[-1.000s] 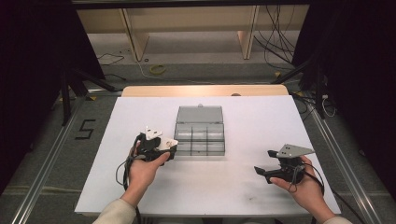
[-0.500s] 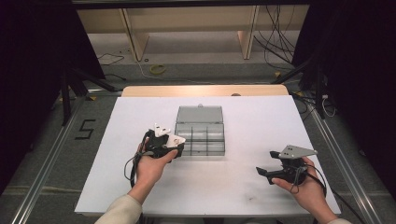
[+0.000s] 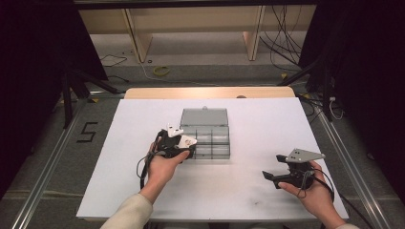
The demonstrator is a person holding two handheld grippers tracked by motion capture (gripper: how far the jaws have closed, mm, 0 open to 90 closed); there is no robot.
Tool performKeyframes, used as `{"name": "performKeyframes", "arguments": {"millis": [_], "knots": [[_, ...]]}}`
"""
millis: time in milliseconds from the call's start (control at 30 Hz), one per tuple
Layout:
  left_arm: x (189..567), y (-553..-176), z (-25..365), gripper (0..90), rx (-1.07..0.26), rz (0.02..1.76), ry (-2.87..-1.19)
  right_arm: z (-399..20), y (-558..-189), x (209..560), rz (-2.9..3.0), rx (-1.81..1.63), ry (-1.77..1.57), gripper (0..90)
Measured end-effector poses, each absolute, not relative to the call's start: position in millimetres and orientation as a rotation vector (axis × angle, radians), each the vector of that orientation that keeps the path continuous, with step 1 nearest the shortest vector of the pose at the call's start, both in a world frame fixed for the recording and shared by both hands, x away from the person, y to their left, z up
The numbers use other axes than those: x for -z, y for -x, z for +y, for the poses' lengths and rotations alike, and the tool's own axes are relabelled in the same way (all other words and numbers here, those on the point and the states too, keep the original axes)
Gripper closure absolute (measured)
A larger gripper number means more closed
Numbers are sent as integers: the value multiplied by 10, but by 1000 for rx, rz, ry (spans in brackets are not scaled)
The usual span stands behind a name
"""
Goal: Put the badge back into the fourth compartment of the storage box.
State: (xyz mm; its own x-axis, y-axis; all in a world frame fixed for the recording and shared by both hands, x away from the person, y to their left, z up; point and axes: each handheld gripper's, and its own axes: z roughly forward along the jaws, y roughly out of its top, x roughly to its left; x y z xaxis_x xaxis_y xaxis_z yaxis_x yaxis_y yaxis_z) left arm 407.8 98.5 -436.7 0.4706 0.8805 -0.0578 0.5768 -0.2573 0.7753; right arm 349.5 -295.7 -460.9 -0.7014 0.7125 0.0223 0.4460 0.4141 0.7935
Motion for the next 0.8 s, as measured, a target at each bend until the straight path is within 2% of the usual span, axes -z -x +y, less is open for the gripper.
{"name": "performKeyframes", "arguments": {"millis": [800], "knots": [[4500, -4251, 900, 324, -515, 1207, -2006, -2963, -3497, 4619, 2356, -1184, -1011, 165]]}}
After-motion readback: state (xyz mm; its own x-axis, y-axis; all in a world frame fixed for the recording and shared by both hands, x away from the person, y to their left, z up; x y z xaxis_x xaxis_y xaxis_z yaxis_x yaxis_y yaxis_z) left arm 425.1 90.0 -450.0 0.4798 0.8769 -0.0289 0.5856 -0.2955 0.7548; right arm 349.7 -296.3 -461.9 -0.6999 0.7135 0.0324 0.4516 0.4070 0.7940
